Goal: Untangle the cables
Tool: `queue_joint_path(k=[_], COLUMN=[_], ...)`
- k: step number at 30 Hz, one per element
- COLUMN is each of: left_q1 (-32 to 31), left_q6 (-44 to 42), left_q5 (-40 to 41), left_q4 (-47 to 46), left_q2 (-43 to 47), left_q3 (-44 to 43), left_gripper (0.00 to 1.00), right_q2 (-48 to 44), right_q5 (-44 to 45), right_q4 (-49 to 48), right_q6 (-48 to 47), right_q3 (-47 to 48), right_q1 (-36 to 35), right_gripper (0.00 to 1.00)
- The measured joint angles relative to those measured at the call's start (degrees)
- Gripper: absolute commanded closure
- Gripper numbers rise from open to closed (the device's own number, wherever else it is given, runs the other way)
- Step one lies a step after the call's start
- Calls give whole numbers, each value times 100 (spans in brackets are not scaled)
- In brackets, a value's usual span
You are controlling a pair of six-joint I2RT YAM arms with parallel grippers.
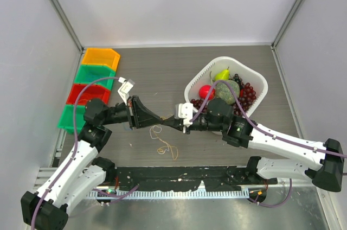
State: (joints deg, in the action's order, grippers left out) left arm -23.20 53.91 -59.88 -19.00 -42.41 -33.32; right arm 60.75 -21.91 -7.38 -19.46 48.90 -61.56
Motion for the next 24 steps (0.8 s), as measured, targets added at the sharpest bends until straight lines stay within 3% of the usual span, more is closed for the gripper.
queue_joint_path(k=[11, 18, 22, 24], left_q1=[37, 575, 874, 896], left_q6=[-63, -846, -1329, -1443], left_q5=[343, 1316, 1773, 1799], left_q4=[192, 1864, 2649, 2815], left_q2=[2, -474, -905, -1040], left_q3=[-63, -1300, -2083, -2184], left_gripper=[100, 100, 100, 100], right_q2=[-28, -398, -411, -358], right_q5=[-258, -522, -247, 131], right_q4=[-116, -197, -133, -87], right_q6=[337, 1005, 1377, 1604], right_q3=[-103, -844, -1373, -1429], right_q1=[-39, -101, -129, -138], right_gripper=[99, 99, 99, 88])
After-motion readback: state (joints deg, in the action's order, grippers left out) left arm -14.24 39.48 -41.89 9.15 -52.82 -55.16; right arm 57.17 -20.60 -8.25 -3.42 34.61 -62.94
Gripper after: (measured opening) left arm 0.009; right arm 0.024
